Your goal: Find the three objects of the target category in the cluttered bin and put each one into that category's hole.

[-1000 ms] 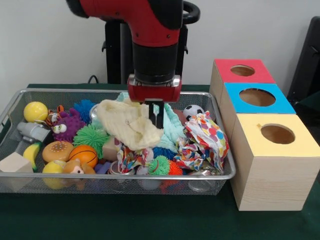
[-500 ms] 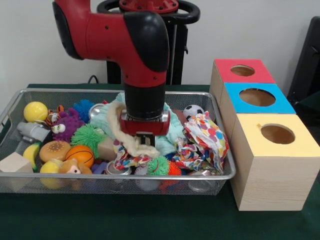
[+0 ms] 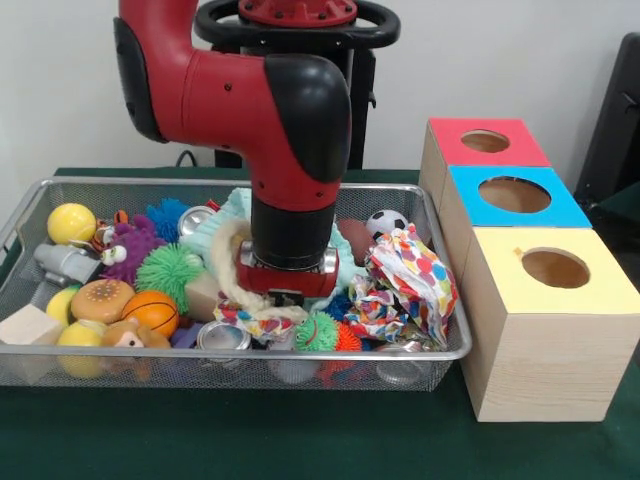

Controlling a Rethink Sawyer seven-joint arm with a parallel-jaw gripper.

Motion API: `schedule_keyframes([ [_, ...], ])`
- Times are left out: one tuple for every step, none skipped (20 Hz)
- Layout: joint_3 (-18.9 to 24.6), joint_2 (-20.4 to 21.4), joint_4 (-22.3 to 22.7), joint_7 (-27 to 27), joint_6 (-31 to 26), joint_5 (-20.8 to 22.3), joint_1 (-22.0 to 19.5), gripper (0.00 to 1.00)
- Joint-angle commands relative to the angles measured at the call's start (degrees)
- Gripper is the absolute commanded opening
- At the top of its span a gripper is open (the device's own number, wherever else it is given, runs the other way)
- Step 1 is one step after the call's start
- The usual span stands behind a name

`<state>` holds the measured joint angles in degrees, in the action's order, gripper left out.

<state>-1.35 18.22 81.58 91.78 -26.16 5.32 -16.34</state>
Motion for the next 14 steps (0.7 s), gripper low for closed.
schedule_keyframes([
  [4.8, -16.6, -7.7, 3.9, 7.1, 0.9, -6.1, 0.0],
  [6.0, -16.7, -8.1, 0.2, 6.1, 2.4, -8.6, 0.0],
  [7.2, -16.9, -8.6, -3.5, 5.1, 4.0, -11.0, 0.0],
  [8.0, -17.2, -9.5, -6.8, 4.4, 5.7, -12.9, 0.0],
  [9.0, -17.8, -10.9, -9.9, 3.3, 7.1, -14.6, 0.0],
  [10.0, -18.3, -12.3, -13.1, 2.1, 8.5, -16.4, 0.0],
  [11.1, -18.9, -13.7, -16.3, 0.9, 9.9, -18.1, 0.0],
  [12.5, -19.8, -15.5, -19.3, -0.6, 10.9, -19.7, 0.0],
  [13.9, -20.8, -17.4, -22.2, -2.3, 12.0, -21.2, 0.0],
  [15.2, -21.5, -19.0, -24.9, -3.5, 13.3, -22.4, 0.0],
  [16.3, -22.0, -20.4, -27.1, -4.3, 14.7, -23.4, 0.0],
  [17.5, -22.6, -21.8, -29.1, -5.8, 15.7, -24.4, 0.0],
  [18.6, -23.1, -23.2, -31.2, -7.3, 16.7, -25.4, 0.0],
  [19.7, -23.6, -24.4, -32.7, -8.7, 17.7, -26.1, 0.0],
])
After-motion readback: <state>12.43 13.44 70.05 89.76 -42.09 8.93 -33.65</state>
